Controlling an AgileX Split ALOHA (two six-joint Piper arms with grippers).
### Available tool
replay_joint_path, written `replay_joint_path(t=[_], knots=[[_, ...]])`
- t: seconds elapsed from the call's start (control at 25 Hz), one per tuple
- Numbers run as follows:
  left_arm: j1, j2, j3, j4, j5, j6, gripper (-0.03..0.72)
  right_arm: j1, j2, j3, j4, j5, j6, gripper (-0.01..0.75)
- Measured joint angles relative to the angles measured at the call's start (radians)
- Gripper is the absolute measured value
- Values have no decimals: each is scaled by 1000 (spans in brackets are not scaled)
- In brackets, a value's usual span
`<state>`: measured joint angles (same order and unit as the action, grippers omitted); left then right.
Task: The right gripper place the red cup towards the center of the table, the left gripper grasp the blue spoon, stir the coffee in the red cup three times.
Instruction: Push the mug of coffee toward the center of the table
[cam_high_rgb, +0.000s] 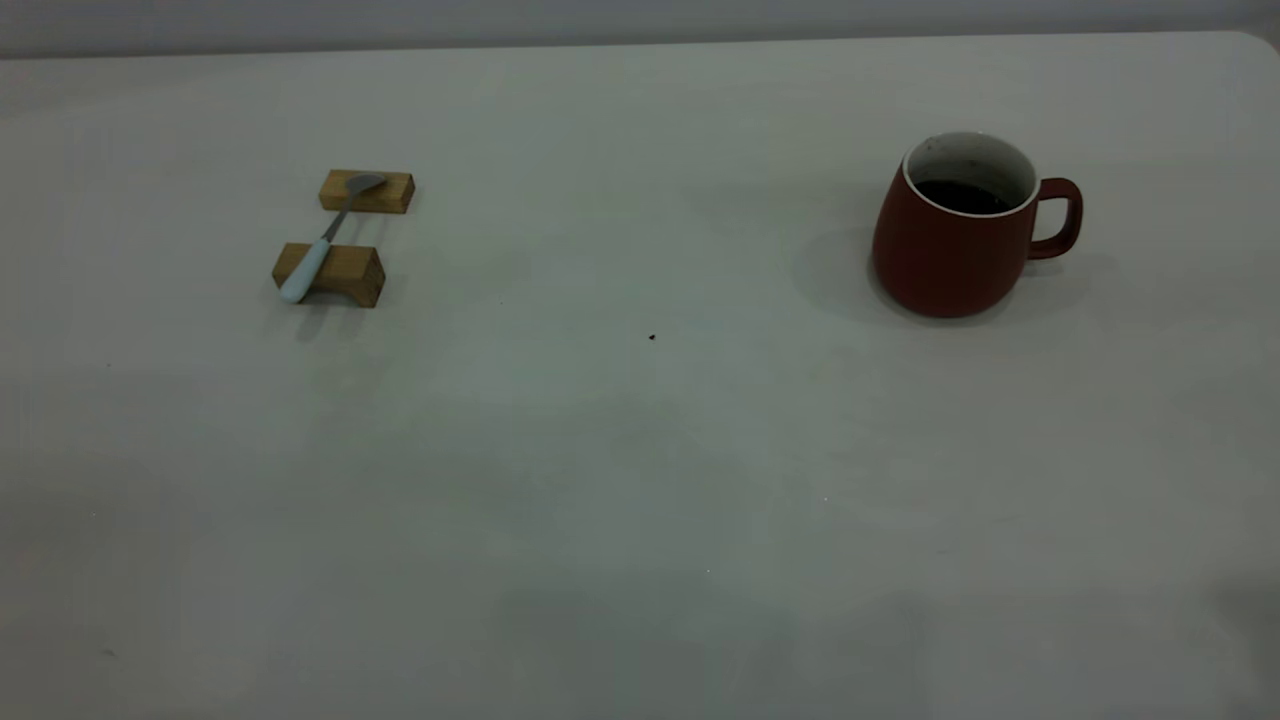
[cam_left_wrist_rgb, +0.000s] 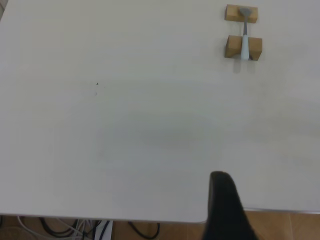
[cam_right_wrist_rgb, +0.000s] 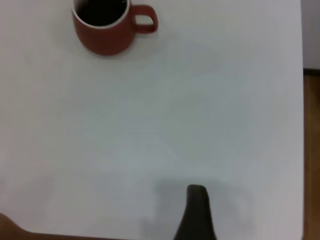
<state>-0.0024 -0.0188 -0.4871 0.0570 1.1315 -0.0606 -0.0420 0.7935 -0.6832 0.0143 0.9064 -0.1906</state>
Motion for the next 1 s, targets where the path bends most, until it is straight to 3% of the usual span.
replay_joint_path(t=[0.24,0.56,1.0], knots=[[0,0,0,0,0,0,527,0,406,-157,21,-137,-271,690],[0,0,0,0,0,0,527,9,743,-250,258,-266,-659,686],[0,0,0,0,0,0,527,65,1122,-478,193,-282,-777,681]])
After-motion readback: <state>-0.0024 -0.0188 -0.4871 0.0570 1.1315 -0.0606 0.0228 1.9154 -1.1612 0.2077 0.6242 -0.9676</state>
